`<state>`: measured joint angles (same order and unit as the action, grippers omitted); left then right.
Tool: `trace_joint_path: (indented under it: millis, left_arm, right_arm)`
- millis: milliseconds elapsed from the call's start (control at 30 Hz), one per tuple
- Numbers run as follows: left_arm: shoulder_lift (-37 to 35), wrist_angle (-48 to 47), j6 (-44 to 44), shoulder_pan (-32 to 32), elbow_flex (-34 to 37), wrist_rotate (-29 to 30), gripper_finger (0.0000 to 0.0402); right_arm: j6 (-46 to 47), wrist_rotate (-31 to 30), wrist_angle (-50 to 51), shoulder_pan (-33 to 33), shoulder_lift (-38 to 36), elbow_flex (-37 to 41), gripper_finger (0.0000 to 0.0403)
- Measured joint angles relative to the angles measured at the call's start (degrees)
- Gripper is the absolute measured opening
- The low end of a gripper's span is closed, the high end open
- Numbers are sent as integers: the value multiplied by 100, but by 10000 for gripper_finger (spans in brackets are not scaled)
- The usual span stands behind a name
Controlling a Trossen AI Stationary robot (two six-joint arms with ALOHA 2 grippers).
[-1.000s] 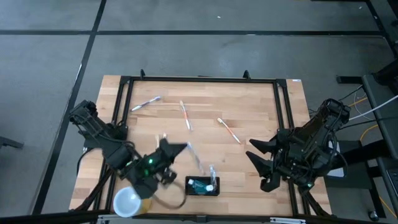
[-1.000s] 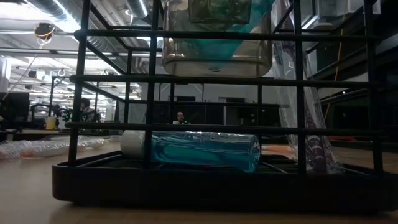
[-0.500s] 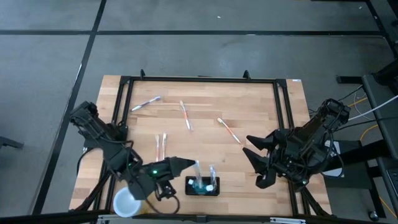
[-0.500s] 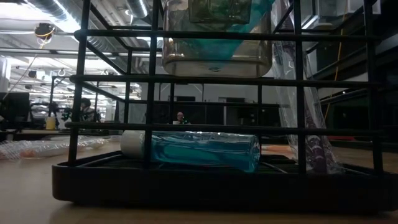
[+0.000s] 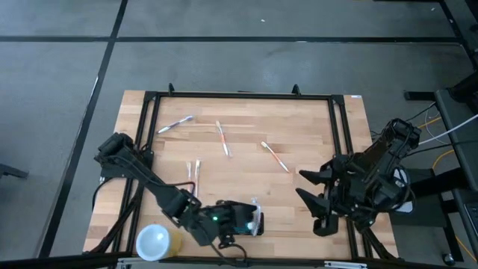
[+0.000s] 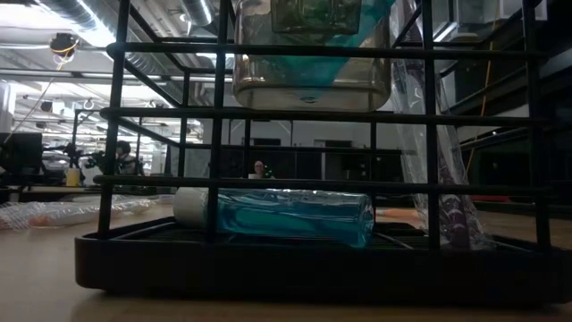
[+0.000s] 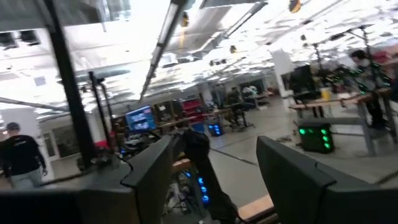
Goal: Pick & Place toothbrushing station
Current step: Put the purple toothbrush into the mesh organizer
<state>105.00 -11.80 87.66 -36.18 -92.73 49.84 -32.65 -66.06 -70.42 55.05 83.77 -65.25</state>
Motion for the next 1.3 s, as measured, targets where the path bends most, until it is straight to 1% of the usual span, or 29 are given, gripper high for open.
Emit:
trace_joint_path:
  millis: [133,267,367,500,667,1067,1200,1300]
  left_arm:
    - [230,335,434,87,0,-24,1]
    - [330,438,509,120,0,-47,1]
    - [385,405,505,144,0,14,1]
    - [414,420,320,142,-2,-22,1]
    - [596,348,115,90,0,48,1]
    - [956,97,-589,-110,0,-32,1]
    - [950,45,-1096,-44,0,-4,6]
    - [936,31,-1454,11,0,18,18]
  right_arm:
    - [-109,167,0,115,0,0,235]
    - [-207,393,10,192,0,0,235]
    - [-276,422,12,261,0,0,235]
    - [-382,567,15,309,21,0,235]
    - [-387,572,26,320,66,0,235]
    - [-400,719,18,369,96,2,235]
    - [-398,721,16,385,96,2,235]
    - [-398,722,14,385,96,2,235]
